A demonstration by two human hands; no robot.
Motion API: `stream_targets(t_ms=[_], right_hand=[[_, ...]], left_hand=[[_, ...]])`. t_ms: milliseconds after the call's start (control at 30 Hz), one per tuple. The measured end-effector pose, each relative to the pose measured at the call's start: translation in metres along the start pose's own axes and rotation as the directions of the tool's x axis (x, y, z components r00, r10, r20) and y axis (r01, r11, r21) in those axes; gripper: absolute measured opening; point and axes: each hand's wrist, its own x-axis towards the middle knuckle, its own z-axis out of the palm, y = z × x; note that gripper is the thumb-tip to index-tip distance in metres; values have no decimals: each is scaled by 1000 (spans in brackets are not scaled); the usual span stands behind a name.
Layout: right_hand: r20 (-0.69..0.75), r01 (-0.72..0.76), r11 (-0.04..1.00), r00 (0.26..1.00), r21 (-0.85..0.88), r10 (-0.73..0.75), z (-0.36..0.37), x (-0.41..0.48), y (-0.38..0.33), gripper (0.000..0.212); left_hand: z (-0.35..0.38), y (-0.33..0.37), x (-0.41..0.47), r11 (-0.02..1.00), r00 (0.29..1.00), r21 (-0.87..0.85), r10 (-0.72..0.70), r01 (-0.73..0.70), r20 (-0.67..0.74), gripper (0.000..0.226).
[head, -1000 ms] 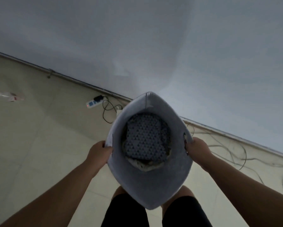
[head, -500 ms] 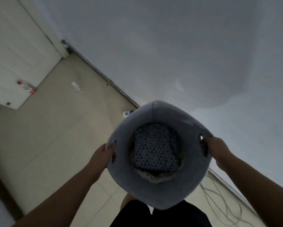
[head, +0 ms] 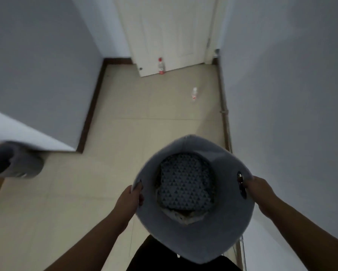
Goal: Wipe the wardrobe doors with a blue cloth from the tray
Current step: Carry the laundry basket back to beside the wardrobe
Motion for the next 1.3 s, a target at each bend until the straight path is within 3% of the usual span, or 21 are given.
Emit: stream_targets(t_ms=[267,433,667,867,1300], right_hand=[[261,196,966,954,-168,-148,130,-14,-91,16],[384,290,931,903,-222,-190,242,-72,-124,23],[566,526,782,776,-335,-279,367,-162,-143,13],[664,629,656,704,-417,-253,452,-206,-156,21],[828,734,527,553,-429,-94,676,-276,-220,17]], left_hand=[[-88,-115,-60,918,928,-373,-247,133,-277,57],[-137,-198,-109,810,877,-575,-353,112,-326,69],[-209,-299,-155,584,799,-812,-499,23,-336,78],[-242,-351,-177,430,790,-901,-529,-66,-310,63],[-349,-387,-178,286,544,-949,-780,-132,-311,70]])
